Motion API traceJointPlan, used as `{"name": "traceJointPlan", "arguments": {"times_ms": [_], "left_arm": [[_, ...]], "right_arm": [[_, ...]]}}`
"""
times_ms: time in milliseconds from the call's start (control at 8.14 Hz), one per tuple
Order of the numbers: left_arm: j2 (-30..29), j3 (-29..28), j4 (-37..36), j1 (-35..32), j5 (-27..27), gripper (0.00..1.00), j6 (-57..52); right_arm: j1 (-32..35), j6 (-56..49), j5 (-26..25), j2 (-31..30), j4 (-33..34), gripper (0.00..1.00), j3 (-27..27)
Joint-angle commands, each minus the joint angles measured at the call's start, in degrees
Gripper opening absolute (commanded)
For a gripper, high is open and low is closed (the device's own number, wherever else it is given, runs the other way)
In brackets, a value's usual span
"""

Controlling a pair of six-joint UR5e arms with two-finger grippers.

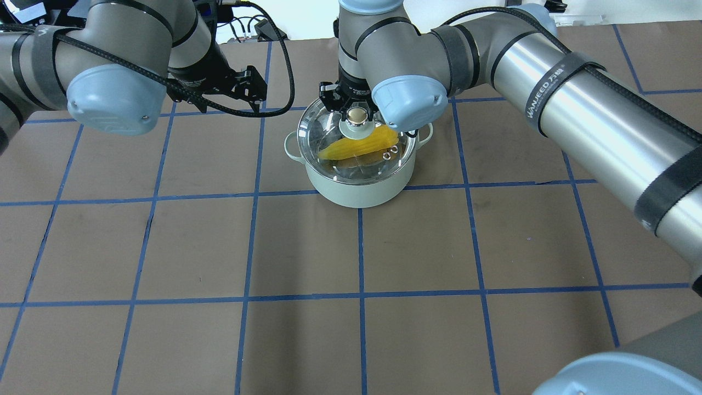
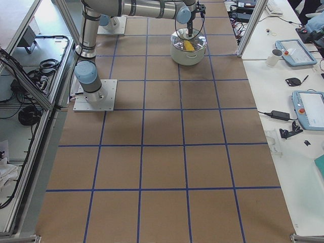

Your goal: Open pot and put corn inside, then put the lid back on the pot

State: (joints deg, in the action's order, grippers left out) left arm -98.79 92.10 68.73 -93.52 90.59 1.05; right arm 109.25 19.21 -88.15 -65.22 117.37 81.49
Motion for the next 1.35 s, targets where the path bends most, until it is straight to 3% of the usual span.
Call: {"name": "traceJointPlan", "arguments": {"times_ms": [0, 1229], "left_arm": [[-0.08, 0.01, 0.00, 0.00, 0.02, 1.00, 0.00], [-0.35, 0.01, -0.18, 0.00, -0.07, 1.00, 0.00]], "right_arm": [[0.00, -0.05, -0.09, 0.00, 0.14, 0.35, 0.07], [0.00, 1.01, -1.76, -0.17, 3.03, 0.34, 1.82]]}}
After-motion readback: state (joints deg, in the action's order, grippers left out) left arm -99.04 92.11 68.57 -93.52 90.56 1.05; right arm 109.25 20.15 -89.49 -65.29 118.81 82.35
